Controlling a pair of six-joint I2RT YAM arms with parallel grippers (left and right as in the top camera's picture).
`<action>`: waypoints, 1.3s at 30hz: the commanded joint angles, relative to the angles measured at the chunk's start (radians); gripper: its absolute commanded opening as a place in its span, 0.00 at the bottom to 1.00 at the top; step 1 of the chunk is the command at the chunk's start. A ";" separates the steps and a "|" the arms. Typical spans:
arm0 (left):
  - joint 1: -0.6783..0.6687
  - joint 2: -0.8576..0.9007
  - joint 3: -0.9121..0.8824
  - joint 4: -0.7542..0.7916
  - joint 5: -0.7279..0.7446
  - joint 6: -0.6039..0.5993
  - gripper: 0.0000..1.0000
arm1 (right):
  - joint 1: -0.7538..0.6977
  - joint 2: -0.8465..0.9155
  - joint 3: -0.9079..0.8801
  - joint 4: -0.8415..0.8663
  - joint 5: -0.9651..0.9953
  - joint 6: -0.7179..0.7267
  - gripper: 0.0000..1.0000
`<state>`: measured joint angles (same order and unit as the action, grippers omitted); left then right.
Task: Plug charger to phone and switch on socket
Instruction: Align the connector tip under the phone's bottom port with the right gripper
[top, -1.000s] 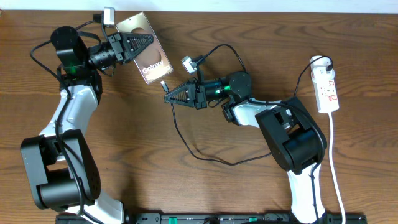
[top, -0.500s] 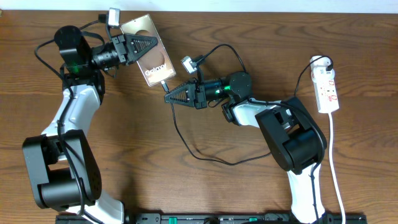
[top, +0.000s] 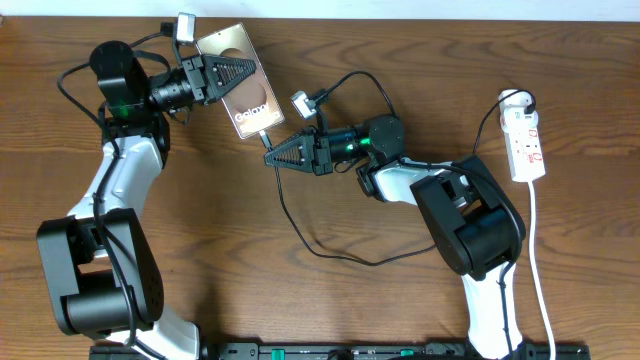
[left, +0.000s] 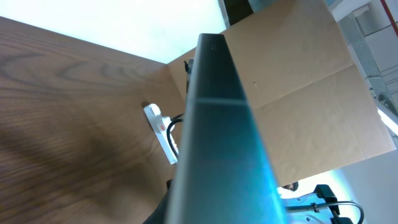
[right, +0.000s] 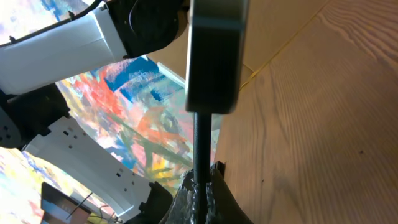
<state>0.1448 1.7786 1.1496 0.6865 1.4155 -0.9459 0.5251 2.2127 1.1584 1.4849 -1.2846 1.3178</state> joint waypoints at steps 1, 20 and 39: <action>-0.001 -0.002 0.013 0.012 0.032 0.010 0.07 | -0.011 -0.001 0.005 0.008 0.019 0.013 0.01; 0.025 -0.002 0.013 0.011 0.032 0.028 0.08 | -0.019 -0.001 0.005 0.013 0.034 0.013 0.01; -0.009 -0.002 0.013 0.002 0.010 0.026 0.07 | -0.007 -0.001 0.005 0.037 0.042 0.012 0.01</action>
<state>0.1467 1.7786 1.1496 0.6838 1.4036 -0.9379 0.5091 2.2127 1.1584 1.5120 -1.2869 1.3262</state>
